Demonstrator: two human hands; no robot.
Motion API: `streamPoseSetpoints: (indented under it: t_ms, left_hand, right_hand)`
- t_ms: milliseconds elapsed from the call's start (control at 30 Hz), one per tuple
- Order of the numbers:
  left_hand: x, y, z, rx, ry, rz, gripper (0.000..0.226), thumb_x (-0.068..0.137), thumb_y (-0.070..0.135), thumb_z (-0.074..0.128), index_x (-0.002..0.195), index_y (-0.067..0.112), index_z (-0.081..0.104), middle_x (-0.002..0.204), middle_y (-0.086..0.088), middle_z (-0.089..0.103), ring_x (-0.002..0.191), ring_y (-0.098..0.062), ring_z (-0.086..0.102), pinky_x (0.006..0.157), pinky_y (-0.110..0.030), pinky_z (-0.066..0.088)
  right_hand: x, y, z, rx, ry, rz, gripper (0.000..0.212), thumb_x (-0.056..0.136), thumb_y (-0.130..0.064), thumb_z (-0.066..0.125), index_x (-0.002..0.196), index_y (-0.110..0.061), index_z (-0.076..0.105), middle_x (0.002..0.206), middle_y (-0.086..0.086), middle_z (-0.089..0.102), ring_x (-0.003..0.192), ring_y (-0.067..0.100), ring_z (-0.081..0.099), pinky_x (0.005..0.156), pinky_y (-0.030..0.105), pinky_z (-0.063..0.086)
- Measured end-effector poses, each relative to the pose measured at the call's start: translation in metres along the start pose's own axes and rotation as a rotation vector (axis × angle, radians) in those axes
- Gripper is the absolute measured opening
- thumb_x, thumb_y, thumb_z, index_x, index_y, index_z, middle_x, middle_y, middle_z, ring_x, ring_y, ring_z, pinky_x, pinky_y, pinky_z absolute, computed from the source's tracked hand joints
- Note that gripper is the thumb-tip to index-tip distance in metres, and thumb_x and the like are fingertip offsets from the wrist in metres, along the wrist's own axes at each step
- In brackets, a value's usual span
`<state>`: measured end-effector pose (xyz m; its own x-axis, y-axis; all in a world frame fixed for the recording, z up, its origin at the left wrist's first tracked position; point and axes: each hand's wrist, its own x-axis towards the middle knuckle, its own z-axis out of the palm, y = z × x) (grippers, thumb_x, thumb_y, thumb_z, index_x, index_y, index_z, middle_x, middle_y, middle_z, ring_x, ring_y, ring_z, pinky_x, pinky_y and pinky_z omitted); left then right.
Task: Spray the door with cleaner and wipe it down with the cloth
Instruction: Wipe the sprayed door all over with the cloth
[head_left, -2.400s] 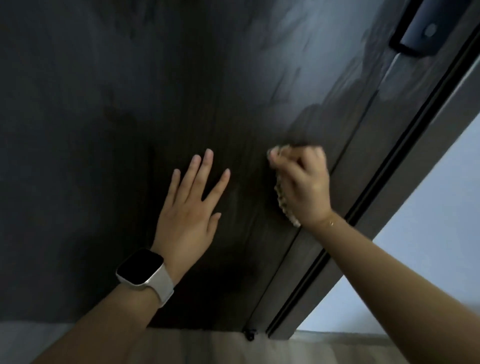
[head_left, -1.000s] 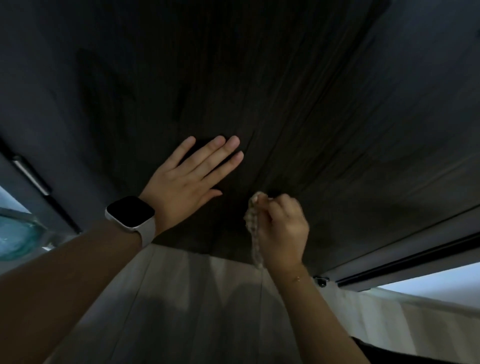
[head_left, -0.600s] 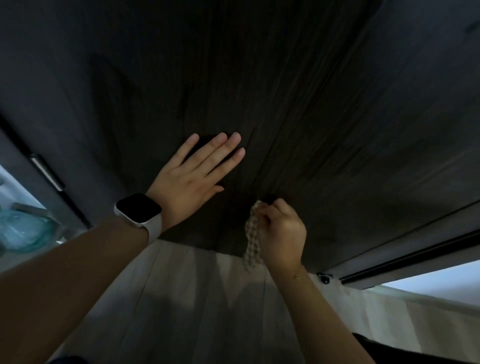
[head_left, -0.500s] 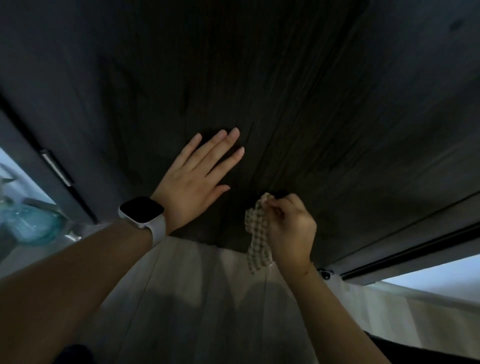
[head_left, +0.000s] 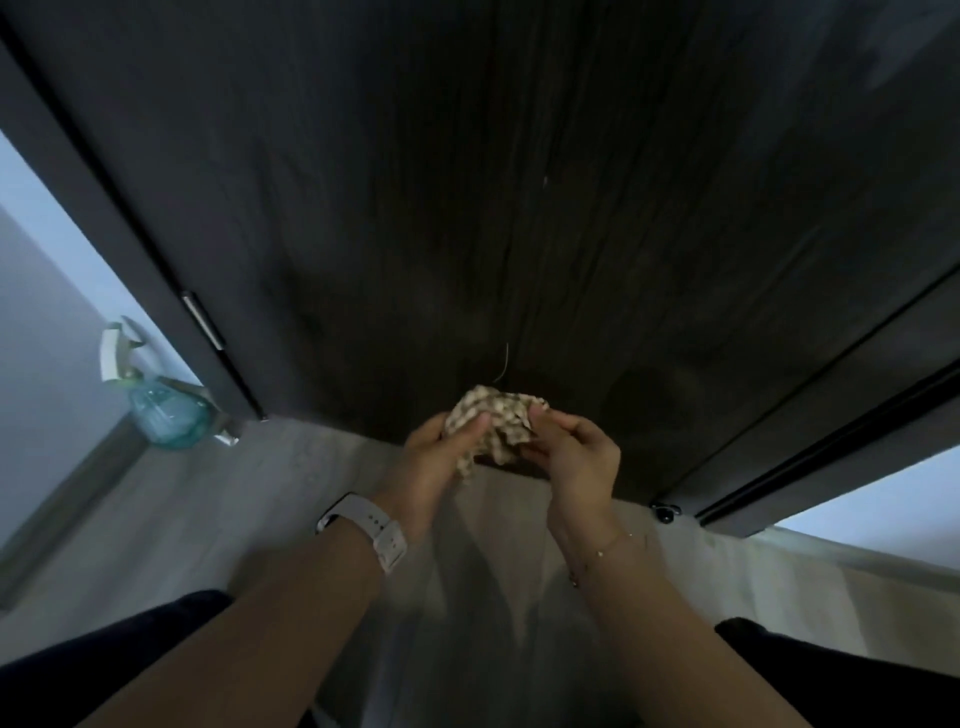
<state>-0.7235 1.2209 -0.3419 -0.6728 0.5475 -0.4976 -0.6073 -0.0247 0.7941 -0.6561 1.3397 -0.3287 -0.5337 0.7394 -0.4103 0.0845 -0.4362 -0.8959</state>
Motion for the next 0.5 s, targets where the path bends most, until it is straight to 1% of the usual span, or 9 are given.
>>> streamPoseSetpoints:
  t_ms: [67, 100, 133, 200, 267, 333, 400, 433, 500]
  left_hand:
    - [0.007, 0.006, 0.002, -0.11, 0.007, -0.027, 0.047, 0.083, 0.034, 0.074, 0.126, 0.016, 0.062, 0.116, -0.012, 0.07, 0.109, -0.029, 0.067, 0.1, -0.049, 0.048]
    - [0.012, 0.009, 0.002, -0.178, 0.03, -0.027, 0.049, 0.081, 0.031, 0.075, 0.126, 0.016, 0.062, 0.117, -0.014, 0.07, 0.11, -0.031, 0.066, 0.101, -0.05, 0.048]
    - [0.018, 0.012, 0.003, -0.229, 0.07, -0.014, 0.048, 0.081, 0.027, 0.076, 0.125, 0.014, 0.063, 0.116, -0.014, 0.07, 0.108, -0.03, 0.067, 0.1, -0.049, 0.048]
    - [0.028, 0.018, 0.01, -0.23, 0.208, 0.016, 0.042, 0.083, 0.021, 0.074, 0.122, 0.009, 0.062, 0.111, -0.01, 0.071, 0.102, -0.026, 0.069, 0.091, -0.041, 0.054]
    - [0.04, 0.016, 0.019, -0.124, 0.441, 0.047, 0.042, 0.085, 0.018, 0.073, 0.12, 0.008, 0.053, 0.108, -0.004, 0.064, 0.097, -0.02, 0.064, 0.079, -0.031, 0.051]
    - [0.055, 0.011, 0.027, -0.018, 0.677, 0.164, 0.045, 0.085, 0.013, 0.072, 0.119, 0.012, 0.043, 0.107, -0.003, 0.054, 0.092, -0.018, 0.056, 0.071, -0.026, 0.045]
    - [0.076, 0.007, 0.031, 0.037, 0.788, 0.293, 0.041, 0.082, 0.005, 0.07, 0.109, 0.017, 0.042, 0.111, -0.009, 0.055, 0.091, -0.022, 0.058, 0.07, -0.028, 0.048]
    - [0.086, 0.005, 0.033, 0.065, 0.825, 0.33, 0.038, 0.081, 0.003, 0.071, 0.103, 0.018, 0.044, 0.112, -0.013, 0.057, 0.092, -0.025, 0.06, 0.074, -0.032, 0.051]
    - [0.101, -0.002, 0.037, 0.057, 0.895, 0.381, 0.031, 0.08, 0.011, 0.075, 0.097, 0.019, 0.05, 0.111, -0.012, 0.06, 0.092, -0.022, 0.061, 0.081, -0.033, 0.053]
  right_hand:
    - [0.004, -0.007, -0.003, -0.184, -0.078, -0.042, 0.007, 0.088, -0.017, 0.072, 0.091, -0.011, 0.071, 0.088, 0.004, 0.073, 0.087, 0.019, 0.071, 0.074, 0.03, 0.059]
    - [0.008, -0.011, -0.006, -0.317, -0.128, -0.128, 0.006, 0.089, -0.019, 0.071, 0.092, -0.013, 0.071, 0.088, 0.001, 0.072, 0.088, 0.017, 0.07, 0.077, 0.029, 0.058]
    - [0.014, -0.016, -0.01, -0.492, -0.176, -0.298, 0.006, 0.09, -0.019, 0.07, 0.093, -0.014, 0.071, 0.09, -0.001, 0.07, 0.088, 0.015, 0.068, 0.078, 0.027, 0.056]
    - [0.03, -0.036, -0.026, -0.909, -0.266, -0.82, 0.011, 0.09, -0.015, 0.069, 0.1, -0.014, 0.071, 0.1, 0.0, 0.065, 0.092, 0.013, 0.063, 0.08, 0.025, 0.052]
    - [0.052, -0.062, -0.044, -1.267, -0.413, -1.28, 0.022, 0.088, -0.009, 0.068, 0.109, -0.012, 0.07, 0.114, 0.008, 0.062, 0.106, 0.022, 0.059, 0.087, 0.033, 0.053]
    - [0.07, -0.085, -0.059, -1.509, -0.536, -1.559, 0.033, 0.084, -0.008, 0.068, 0.117, -0.011, 0.068, 0.129, 0.013, 0.058, 0.122, 0.029, 0.052, 0.101, 0.042, 0.046]
    - [0.082, -0.094, -0.069, -1.664, -0.551, -1.684, 0.044, 0.082, -0.01, 0.064, 0.125, -0.012, 0.065, 0.142, 0.016, 0.051, 0.134, 0.031, 0.041, 0.113, 0.044, 0.031]
    - [0.087, -0.095, -0.072, -1.735, -0.544, -1.716, 0.048, 0.081, -0.011, 0.063, 0.13, -0.013, 0.063, 0.148, 0.016, 0.045, 0.138, 0.032, 0.036, 0.116, 0.045, 0.025]
    - [0.099, -0.089, -0.072, -1.87, -0.543, -1.748, 0.057, 0.081, -0.013, 0.068, 0.138, -0.014, 0.056, 0.155, 0.016, 0.034, 0.144, 0.032, 0.028, 0.12, 0.047, 0.017]
